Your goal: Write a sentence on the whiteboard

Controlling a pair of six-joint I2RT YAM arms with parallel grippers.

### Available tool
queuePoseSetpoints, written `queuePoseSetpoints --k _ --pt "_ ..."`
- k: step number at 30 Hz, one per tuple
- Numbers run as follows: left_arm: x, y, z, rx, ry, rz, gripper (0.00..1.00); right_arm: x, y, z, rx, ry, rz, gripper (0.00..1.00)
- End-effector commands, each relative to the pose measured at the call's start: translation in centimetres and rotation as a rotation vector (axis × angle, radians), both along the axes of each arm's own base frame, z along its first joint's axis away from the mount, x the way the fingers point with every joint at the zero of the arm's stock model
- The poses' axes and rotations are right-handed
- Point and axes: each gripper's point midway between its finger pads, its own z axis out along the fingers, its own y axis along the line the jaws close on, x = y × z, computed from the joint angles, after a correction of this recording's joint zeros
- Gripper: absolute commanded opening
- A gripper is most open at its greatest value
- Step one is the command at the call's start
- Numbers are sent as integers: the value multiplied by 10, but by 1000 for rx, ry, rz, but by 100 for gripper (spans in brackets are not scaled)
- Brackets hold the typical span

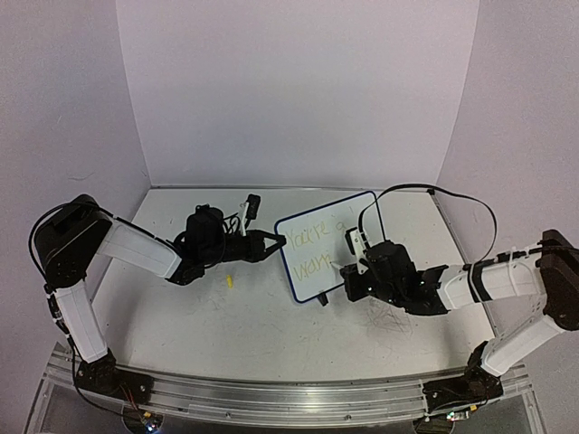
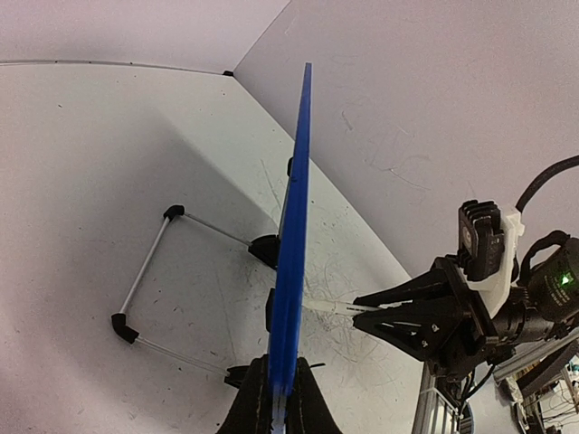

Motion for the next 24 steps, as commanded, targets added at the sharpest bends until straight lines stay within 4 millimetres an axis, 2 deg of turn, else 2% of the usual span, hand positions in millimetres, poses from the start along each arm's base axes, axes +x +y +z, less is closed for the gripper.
queuePoseSetpoints --k 1,5,14,24 --pt "-2 -1 14 -17 -12 -17 0 -5 -6 -8 -14 28 -1 0" --pt "-2 -1 15 -18 -13 -17 0 -4 -6 -5 -10 20 -6 0" --pt "-2 -2 15 -21 -11 -19 0 6 -6 29 43 -50 -25 0" --pt "-2 -2 17 -23 -15 -18 0 18 0 37 43 -78 -28 0"
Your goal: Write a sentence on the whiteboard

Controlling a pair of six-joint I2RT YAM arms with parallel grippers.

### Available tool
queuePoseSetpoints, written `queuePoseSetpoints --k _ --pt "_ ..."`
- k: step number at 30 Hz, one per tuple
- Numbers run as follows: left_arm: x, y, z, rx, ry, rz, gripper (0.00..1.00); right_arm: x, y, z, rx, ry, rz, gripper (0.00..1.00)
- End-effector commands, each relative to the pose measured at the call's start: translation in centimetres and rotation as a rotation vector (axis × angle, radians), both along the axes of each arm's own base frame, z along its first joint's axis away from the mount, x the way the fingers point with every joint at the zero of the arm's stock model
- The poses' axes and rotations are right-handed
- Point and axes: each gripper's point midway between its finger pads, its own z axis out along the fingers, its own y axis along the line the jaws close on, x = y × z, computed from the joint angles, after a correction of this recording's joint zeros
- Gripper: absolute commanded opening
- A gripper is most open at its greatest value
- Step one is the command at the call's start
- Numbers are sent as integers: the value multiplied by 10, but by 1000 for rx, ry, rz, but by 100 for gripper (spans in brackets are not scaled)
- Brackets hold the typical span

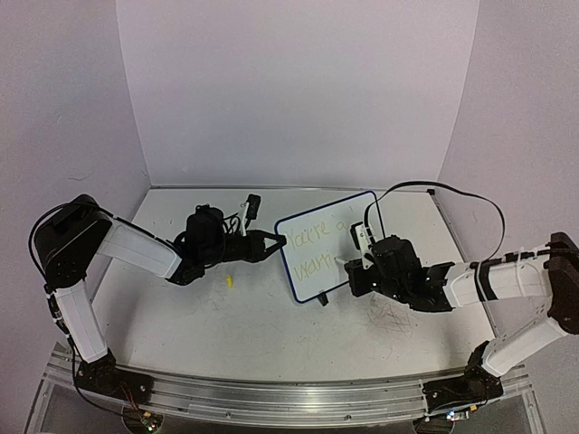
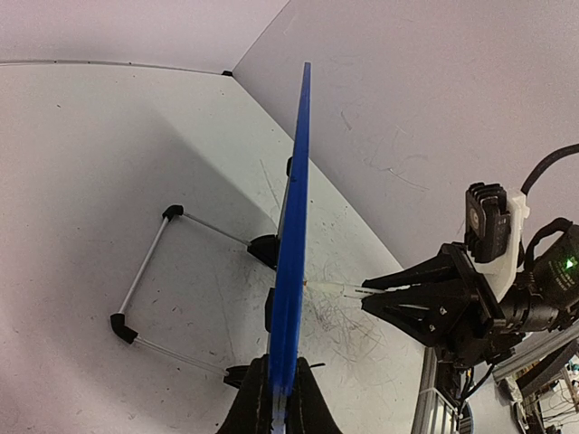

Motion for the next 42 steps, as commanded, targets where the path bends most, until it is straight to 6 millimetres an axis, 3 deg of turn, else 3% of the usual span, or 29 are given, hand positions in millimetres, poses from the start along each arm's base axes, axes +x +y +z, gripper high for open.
queuePoseSetpoints --k 1,6,15,30,42 --pt "-2 -2 17 -22 -14 -18 0 14 8 26 38 -65 -12 0" --pt "-1 -2 16 -21 -12 -18 0 17 11 28 35 -72 -6 0" --pt "-1 -3 17 -24 -15 -21 0 19 12 15 9 -55 -9 0" --pt "-1 -3 17 -20 -17 -21 0 2 -3 -11 -2 18 -16 0" --pt "-2 -2 16 -19 -13 -23 0 9 -8 -2 -6 -22 -60 0"
